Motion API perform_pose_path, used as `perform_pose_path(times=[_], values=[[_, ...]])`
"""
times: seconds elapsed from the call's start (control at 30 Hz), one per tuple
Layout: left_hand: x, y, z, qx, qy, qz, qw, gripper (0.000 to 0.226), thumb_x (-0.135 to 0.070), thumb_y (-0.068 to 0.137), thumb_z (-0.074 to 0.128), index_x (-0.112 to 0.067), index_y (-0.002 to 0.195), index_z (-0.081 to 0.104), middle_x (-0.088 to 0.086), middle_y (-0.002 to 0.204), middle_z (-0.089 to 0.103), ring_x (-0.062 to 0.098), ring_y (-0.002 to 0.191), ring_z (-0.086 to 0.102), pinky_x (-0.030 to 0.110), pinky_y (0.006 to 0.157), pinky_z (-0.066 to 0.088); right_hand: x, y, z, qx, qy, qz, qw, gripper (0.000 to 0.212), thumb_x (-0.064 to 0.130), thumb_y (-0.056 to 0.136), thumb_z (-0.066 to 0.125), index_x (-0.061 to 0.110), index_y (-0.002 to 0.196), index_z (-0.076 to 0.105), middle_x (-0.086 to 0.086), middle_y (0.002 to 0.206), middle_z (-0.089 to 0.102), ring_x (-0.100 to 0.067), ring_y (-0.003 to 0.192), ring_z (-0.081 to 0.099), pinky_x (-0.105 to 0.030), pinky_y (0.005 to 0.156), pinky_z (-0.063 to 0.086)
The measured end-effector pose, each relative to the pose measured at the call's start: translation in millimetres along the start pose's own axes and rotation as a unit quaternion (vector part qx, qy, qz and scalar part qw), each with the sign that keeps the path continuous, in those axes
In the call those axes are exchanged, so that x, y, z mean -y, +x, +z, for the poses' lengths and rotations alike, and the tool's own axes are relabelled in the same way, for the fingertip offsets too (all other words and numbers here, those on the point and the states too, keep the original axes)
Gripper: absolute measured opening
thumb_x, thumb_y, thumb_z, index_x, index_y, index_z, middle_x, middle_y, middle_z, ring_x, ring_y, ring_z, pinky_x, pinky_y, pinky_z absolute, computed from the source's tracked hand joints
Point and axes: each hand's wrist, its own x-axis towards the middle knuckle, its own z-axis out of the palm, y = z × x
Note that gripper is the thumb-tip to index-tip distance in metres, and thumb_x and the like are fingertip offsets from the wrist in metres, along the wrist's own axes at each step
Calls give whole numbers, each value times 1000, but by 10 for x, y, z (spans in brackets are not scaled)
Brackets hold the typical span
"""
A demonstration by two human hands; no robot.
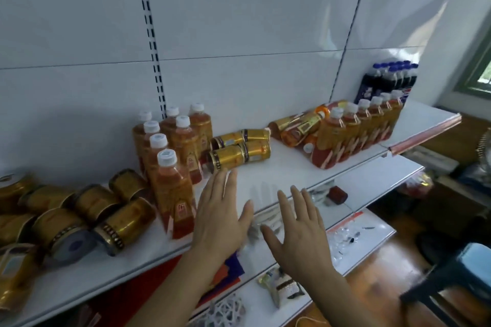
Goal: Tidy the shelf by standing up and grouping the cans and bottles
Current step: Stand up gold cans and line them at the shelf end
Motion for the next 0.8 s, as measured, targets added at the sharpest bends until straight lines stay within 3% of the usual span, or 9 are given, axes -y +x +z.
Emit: perform_pose_path(times=[0.13, 0.27, 0.43, 0.57, 0.63, 0.7, 0.8], values=[[-6, 594, 310, 8, 5, -31, 999, 79, -55, 106, 43, -18, 168, 11, 6, 177, 11, 25, 163, 4, 40, 131, 7, -233, 561, -32, 14, -15, -19, 1000, 89, 77, 101, 27, 26, 172, 16, -6, 181, 6, -30, 167, -4, -48, 133, 6], [24, 1065, 538, 3, 50, -42, 998, 80, -47, 101, 57, -14, 165, 24, 11, 172, 26, 32, 161, 16, 51, 131, 18, -362, 1161, 9, 3, -5, -34, 999, 89, 75, 100, 35, 24, 171, 19, -8, 180, 11, -33, 167, 2, -48, 133, 8], [189, 1364, 757, 26, 143, -58, 988, 81, -43, 94, 65, -11, 162, 33, 16, 165, 39, 38, 157, 27, 58, 128, 23, -455, 1775, 265, 46, 22, -64, 997, 90, 70, 99, 41, 28, 171, 7, -6, 181, 2, -32, 166, -6, -50, 135, 7], [324, 1408, 916, 18, 216, -62, 974, 71, -30, 87, 77, -11, 151, 51, 13, 153, 52, 38, 145, 43, 60, 121, 32, -502, 2207, 488, 65, 45, -111, 991, 91, 66, 96, 51, 25, 170, 17, -4, 179, 14, -34, 164, 12, -52, 131, 23], [299, 1416, 927, 7, 243, -74, 967, 70, -24, 82, 81, -13, 145, 56, 12, 143, 57, 37, 133, 51, 57, 111, 41, -538, 2343, 609, 69, 59, -130, 987, 89, 64, 95, 55, 22, 168, 26, -3, 176, 26, -33, 158, 26, -53, 124, 36], [218, 1456, 886, 6, 271, -109, 956, 70, -26, 78, 83, -15, 143, 58, 11, 135, 58, 36, 122, 53, 53, 99, 45, -597, 2449, 711, 71, 73, -155, 983, 86, 58, 93, 60, 21, 166, 32, -3, 169, 36, -33, 147, 39, -52, 114, 47], [147, 1485, 871, 5, 299, -158, 941, 71, -36, 75, 86, -20, 139, 60, 10, 132, 56, 35, 118, 50, 51, 95, 43, -691, 2610, 763, 64, 94, -172, 979, 80, 57, 88, 68, 24, 157, 44, -5, 149, 49, -31, 128, 51, -47, 103, 52]])
